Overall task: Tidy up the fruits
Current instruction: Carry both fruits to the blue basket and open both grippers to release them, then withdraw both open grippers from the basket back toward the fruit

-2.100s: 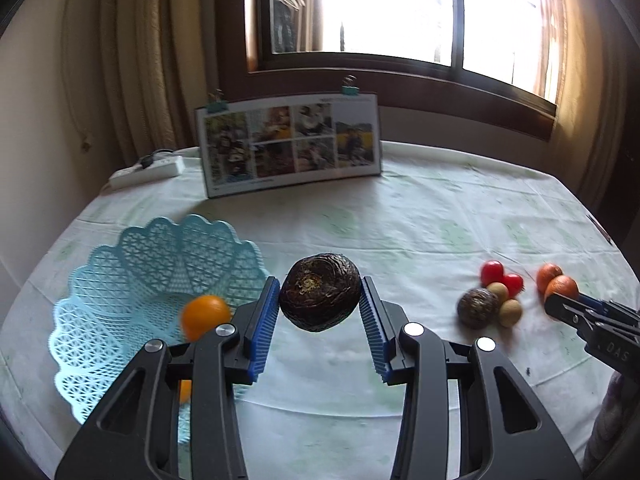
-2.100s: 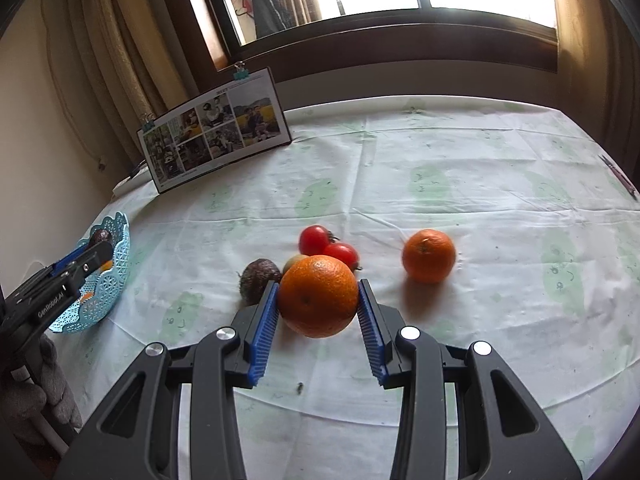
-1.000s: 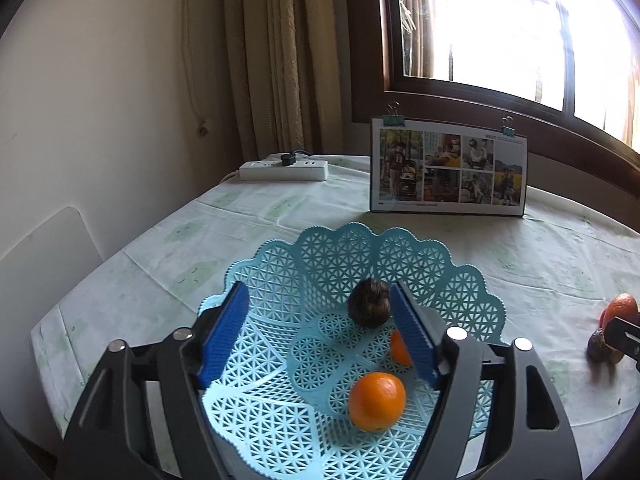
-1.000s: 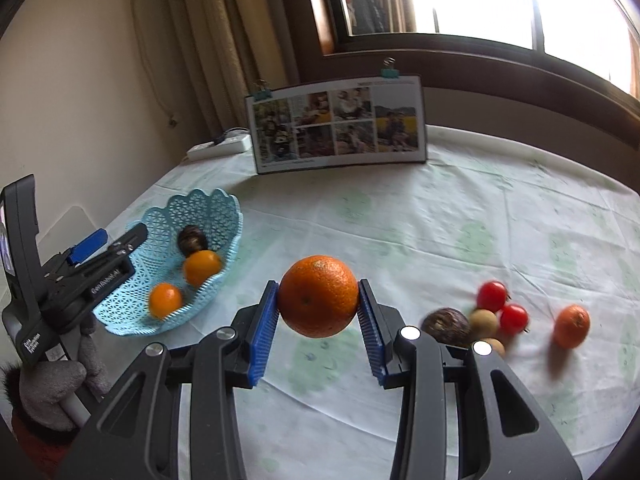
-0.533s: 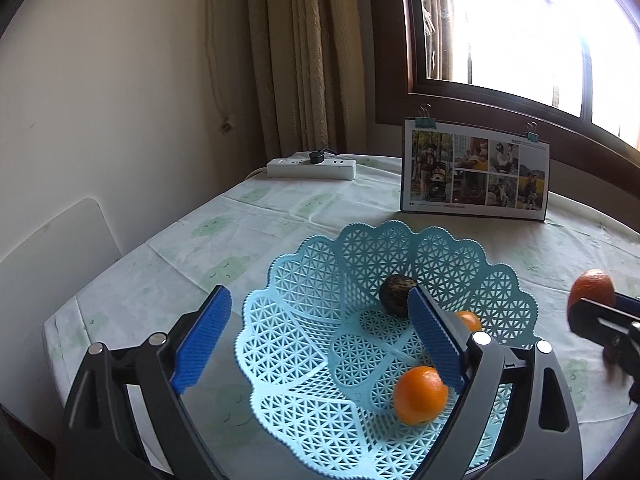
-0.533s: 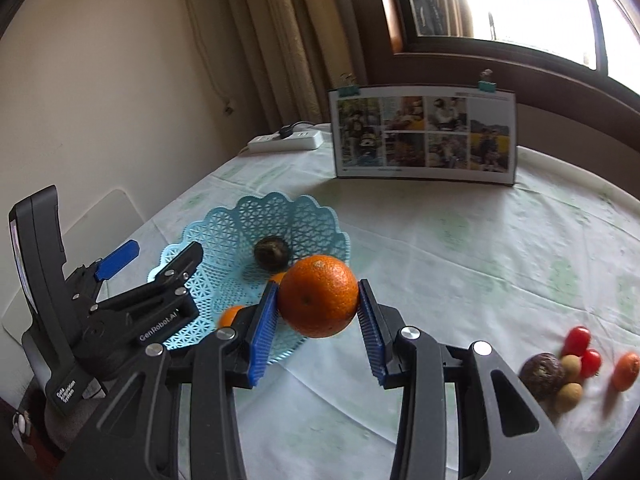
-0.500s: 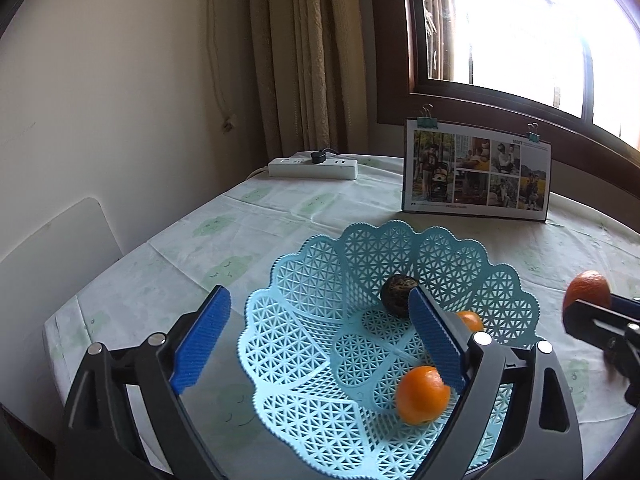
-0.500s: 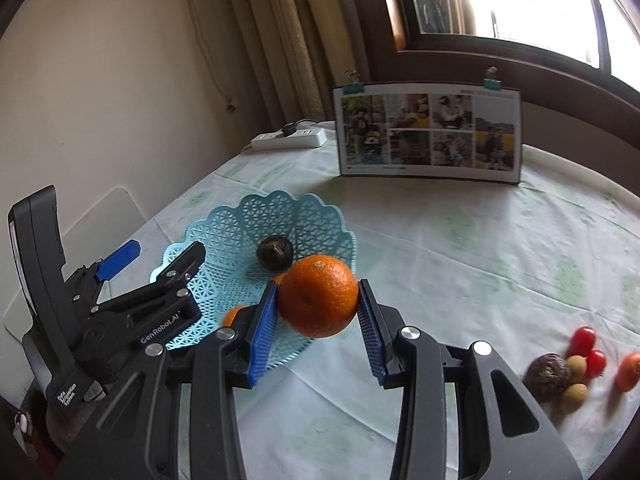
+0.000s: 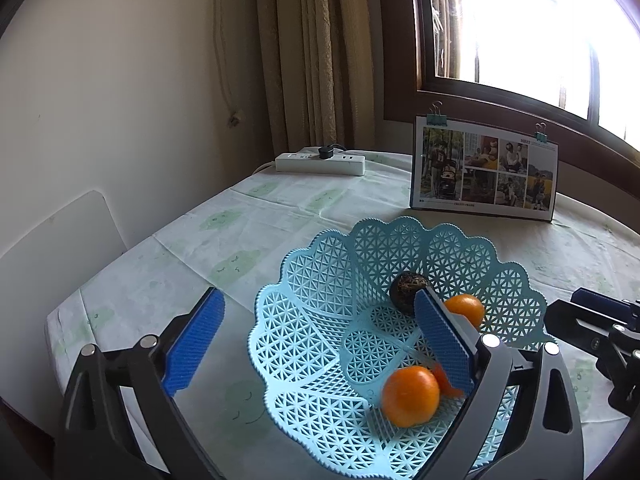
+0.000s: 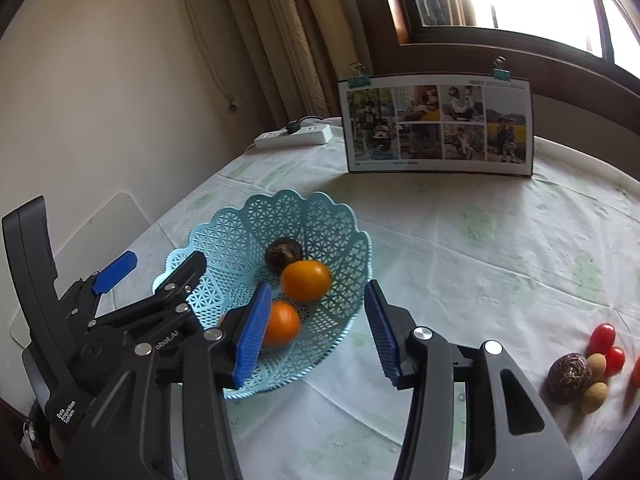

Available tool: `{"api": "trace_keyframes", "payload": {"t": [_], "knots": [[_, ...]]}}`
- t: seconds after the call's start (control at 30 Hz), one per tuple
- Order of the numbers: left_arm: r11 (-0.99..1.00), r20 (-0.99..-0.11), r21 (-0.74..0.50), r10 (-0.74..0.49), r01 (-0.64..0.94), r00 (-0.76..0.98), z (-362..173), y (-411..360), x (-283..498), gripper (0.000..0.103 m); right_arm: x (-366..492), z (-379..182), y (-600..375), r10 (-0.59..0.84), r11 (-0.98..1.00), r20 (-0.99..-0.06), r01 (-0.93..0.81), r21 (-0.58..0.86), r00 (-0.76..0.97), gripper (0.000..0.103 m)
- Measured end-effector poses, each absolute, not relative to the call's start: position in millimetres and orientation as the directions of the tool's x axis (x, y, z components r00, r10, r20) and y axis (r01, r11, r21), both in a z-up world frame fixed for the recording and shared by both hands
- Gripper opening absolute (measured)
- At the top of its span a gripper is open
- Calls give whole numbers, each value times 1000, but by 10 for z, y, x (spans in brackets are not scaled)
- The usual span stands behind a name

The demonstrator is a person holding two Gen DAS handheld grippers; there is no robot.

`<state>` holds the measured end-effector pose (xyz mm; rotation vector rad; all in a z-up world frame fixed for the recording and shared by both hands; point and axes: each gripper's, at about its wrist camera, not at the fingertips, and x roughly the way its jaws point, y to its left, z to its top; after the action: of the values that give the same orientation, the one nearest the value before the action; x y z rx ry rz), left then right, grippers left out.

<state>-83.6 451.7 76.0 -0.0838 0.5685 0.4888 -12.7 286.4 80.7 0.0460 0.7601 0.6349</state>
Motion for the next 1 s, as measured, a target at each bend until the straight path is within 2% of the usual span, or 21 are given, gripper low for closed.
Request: {"api": "trace_keyframes", "payload": {"t": [0.17, 0.43, 1.0], "knots": [[887, -540, 67, 417, -457, 731, 757, 4453, -802, 100, -113, 770, 2685, 526, 838, -629, -474, 270, 572, 63], [897, -547, 85, 406, -434, 732, 753, 4326, -741, 100, -36, 679, 2341, 477, 876, -644, -386, 290, 598, 67], [935, -544, 121, 343, -333, 766, 805, 3807, -582, 100, 8, 600, 1512, 382, 922, -646, -225, 316, 661, 67]]}}
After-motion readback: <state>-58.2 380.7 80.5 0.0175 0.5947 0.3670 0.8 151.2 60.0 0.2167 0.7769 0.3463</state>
